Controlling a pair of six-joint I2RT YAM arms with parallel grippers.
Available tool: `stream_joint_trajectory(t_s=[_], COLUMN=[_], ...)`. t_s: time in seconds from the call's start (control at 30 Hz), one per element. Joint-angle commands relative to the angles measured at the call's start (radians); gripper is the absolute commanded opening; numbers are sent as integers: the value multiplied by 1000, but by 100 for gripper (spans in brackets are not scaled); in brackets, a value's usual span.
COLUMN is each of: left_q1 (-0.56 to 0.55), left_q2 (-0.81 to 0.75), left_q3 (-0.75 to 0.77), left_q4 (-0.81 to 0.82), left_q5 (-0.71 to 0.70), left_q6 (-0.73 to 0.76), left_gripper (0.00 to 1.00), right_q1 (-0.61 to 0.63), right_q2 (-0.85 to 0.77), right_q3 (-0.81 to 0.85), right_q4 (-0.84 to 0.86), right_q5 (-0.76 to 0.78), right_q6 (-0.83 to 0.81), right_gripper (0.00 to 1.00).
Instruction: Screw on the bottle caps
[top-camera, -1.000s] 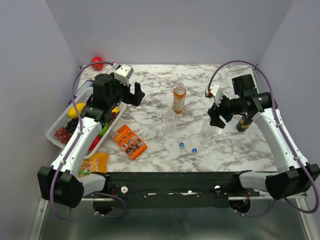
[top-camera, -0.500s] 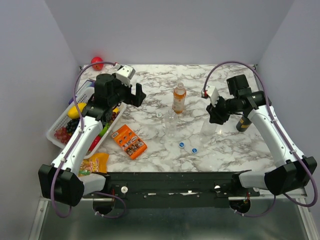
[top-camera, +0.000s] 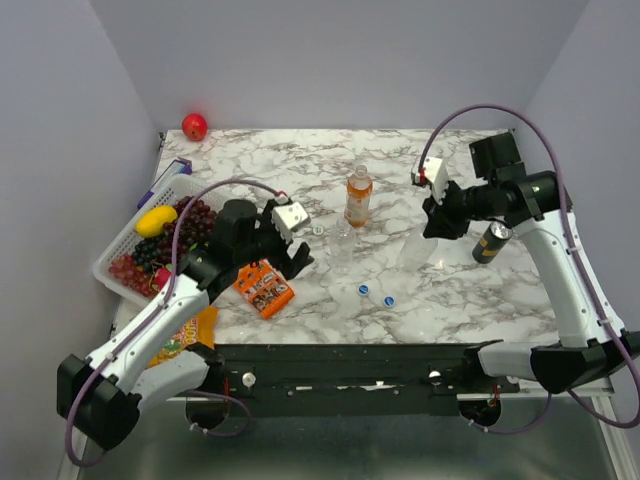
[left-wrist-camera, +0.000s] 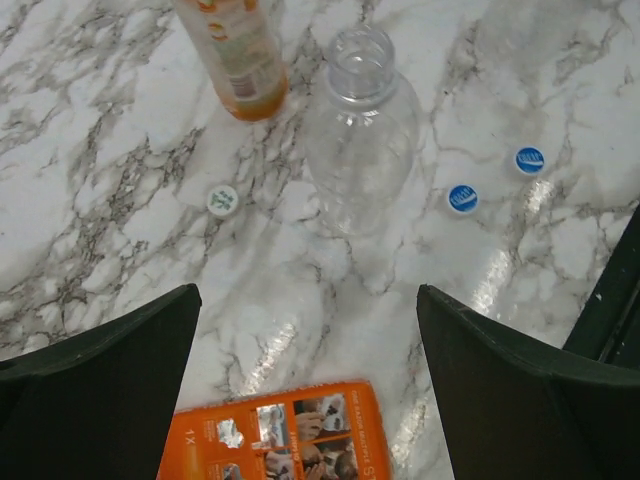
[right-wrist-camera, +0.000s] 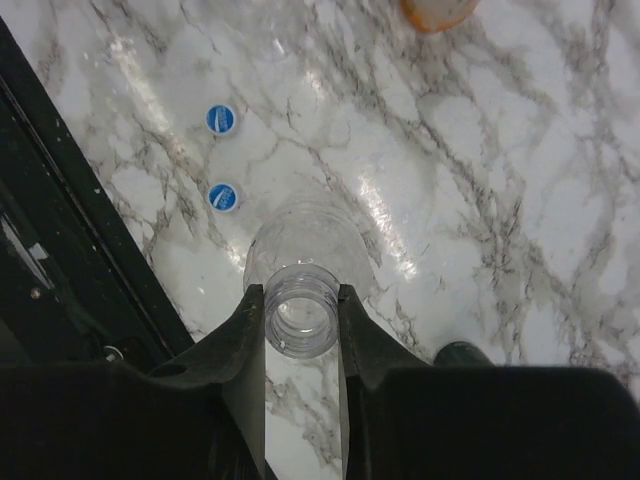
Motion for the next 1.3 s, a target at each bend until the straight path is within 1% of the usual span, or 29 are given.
stream_joint_trajectory(t_s=[0.0, 0.03, 0.1, 0.17, 0.2, 0.27, 0.3, 0.37, 0.43, 0.5, 0.6, 0.77, 0.9, 1.0, 1.27], left_q1=[-116, -155, -159, -160, -162, -174, -179, -187, -187, -197, -217, -252, -266, -268, -271], left_q2=[-189, -211, -260, -285, -311, -337, -354, -352, -333, -326, -320, -314, -305, -294, -256], left_q3=[-159, -187, -264, -333, -354, -423, -442, -465, -462, -460, -456, -445, -450, -454, -451], left_q4=[133, 148, 202, 237, 271, 306, 367, 400, 421, 437, 435, 431, 435, 469, 520], left_q5=[44, 52, 93, 179, 202, 202, 195, 181, 193, 231, 243, 262, 231, 196, 242], left_q6=[30, 15, -34, -86, -103, -152, -159, -189, -197, -188, -163, -171, -172, -182, -153], left_gripper=[99, 99, 99, 99, 99, 99, 99, 99, 99, 99, 99, 99, 99, 99, 98], right_q1=[36, 50, 102, 154, 209, 269, 326, 376, 432, 472, 516, 542, 559, 573, 599], right_q2=[-4, 4, 9, 7, 6, 1, 1, 15, 33, 64, 123, 239, 297, 318, 335], right_q3=[194, 217, 221, 204, 195, 176, 156, 159, 204, 233, 300, 447, 532, 558, 558], right_q4=[-214, -229, -269, -279, -280, -280, -280, -280, -279, -257, -198, -151, -139, -127, -118], right_q5=[-131, -158, -189, -220, -225, -219, -206, -194, -217, -228, -208, -225, -245, -266, -291], right_q6=[-22, -18, -16, 8, 15, 22, 22, 39, 61, 94, 130, 170, 180, 191, 194], right_gripper=[2, 2, 2, 2, 2, 2, 2, 2, 2, 1, 1, 1, 1, 1, 1])
